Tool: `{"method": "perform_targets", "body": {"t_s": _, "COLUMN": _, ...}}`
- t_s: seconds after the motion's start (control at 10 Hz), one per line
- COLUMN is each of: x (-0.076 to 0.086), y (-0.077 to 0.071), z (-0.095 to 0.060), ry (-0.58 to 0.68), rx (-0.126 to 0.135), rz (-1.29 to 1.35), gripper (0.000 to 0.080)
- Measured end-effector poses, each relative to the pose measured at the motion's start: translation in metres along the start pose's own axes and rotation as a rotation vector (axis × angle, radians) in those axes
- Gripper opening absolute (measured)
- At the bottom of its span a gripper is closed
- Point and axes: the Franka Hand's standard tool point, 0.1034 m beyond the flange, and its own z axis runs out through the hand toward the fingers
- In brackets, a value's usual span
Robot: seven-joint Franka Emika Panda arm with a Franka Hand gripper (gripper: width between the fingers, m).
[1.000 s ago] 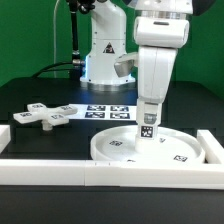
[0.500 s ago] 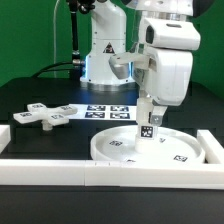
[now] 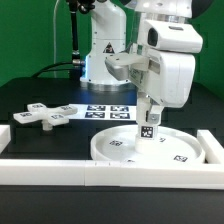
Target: Assemble round table
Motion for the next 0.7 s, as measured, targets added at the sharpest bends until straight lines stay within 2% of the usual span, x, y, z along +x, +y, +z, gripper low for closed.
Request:
{"method": "perform_targets", "body": {"t_s": 0.2, "x": 0.0000, "y": -0.0002, "z": 0.0001, "ry": 0.000, "rx": 0.001, "rz": 0.039, "gripper": 0.0406}}
{"method": "perform_targets", "body": {"t_s": 0.5, "x": -0.0021, "y": 0.0000, "z": -0.0019, "ry": -0.003, "rx": 0.065, "rz": 0.325, "gripper": 0.0406}}
{"method": "perform_targets", "body": {"t_s": 0.7, "x": -0.0005, "y": -0.0004, "z": -0.0024, "ry": -0.003, "rx": 0.086, "rz": 0.549, "gripper": 0.0407}}
